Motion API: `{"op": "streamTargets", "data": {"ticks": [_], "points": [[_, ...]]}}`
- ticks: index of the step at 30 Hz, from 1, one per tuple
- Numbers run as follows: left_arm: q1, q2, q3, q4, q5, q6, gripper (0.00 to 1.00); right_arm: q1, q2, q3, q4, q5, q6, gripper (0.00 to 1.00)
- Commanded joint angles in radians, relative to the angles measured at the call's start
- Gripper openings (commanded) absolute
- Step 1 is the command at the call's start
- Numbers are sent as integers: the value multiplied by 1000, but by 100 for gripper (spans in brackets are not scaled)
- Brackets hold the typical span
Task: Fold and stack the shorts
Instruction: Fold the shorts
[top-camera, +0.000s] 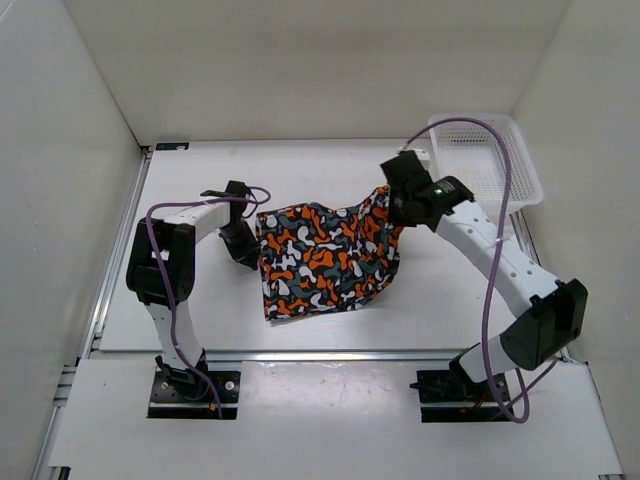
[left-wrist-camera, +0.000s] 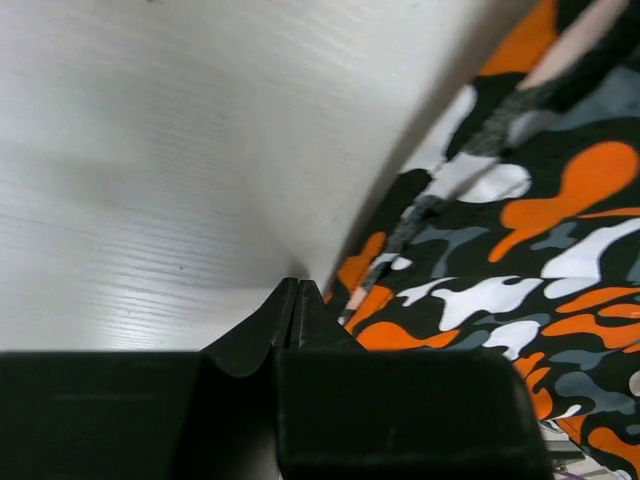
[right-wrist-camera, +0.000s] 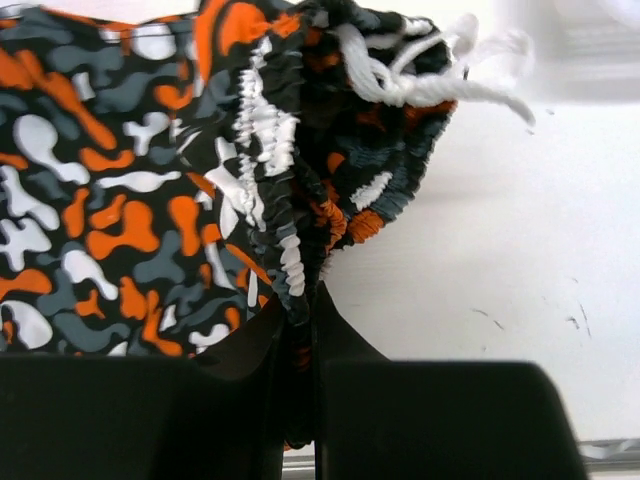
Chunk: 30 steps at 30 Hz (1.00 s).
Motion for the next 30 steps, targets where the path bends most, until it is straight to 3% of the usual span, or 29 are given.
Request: {"op": "streamTargets", "data": {"ticks": [1,9,17,23,26,28,30], "points": [[-9,-3,30,14,8,21,10,128,77,118,-37,93,43,0],[0,6,30,14,27,21,10,381,330,373,-75,185,43,0],[27,6,30,14,36,30,10,486,525,543,-75,175,14,0],[37,-3,30,14,45,39,10,521,673,626,-25,69,4,0],[47,-12,30,14,45,48,10,521,699,683,-11,0,-7,51],[72,-23,30,14,54,59,10,521,684,674,18,-37,-24,80],[101,-37,30,2,54,71,10,521,597,627,53,-54,-33,89]]}}
